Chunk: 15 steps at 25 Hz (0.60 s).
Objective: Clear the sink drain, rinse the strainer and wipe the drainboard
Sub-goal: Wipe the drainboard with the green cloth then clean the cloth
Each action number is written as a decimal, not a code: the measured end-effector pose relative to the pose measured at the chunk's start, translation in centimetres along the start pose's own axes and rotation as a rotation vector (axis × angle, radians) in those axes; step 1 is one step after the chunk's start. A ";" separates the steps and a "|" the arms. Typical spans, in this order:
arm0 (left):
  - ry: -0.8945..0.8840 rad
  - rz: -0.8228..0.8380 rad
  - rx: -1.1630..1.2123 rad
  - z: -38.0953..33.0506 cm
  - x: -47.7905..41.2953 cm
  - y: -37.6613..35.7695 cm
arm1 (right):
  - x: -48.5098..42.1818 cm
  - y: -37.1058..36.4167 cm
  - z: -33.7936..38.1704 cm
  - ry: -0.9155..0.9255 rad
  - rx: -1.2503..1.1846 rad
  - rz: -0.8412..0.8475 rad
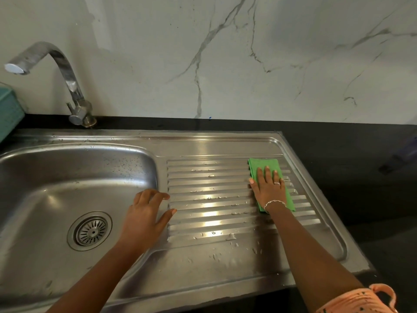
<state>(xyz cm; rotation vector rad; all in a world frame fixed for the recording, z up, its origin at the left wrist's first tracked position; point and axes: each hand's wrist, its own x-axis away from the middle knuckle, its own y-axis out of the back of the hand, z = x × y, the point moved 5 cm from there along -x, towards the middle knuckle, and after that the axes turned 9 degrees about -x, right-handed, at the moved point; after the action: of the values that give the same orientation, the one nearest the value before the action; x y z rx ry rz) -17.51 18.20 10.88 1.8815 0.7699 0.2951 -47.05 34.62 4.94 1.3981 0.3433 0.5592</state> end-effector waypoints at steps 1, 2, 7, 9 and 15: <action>-0.003 -0.004 0.002 0.1 0.0 0.1 | 0.3 -0.1 0.8 0.008 0.001 -0.002; -0.006 -0.007 0.005 0.3 0.1 0.2 | 0.6 -0.2 1.6 0.016 0.004 -0.001; -0.006 -0.009 0.016 1.5 0.4 0.8 | 2.2 -0.9 6.1 0.052 -0.009 0.004; -0.006 -0.009 0.016 2.1 0.5 1.1 | 3.0 -1.0 7.7 0.062 -0.014 0.007; -0.015 -0.015 0.001 3.6 0.8 2.1 | 5.0 -1.0 12.2 0.110 -0.024 0.007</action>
<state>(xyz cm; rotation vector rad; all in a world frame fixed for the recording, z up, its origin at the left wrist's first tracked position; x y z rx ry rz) -14.22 15.53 11.04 1.8764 0.7746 0.2709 -36.16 27.30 6.30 1.3487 0.4188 0.6463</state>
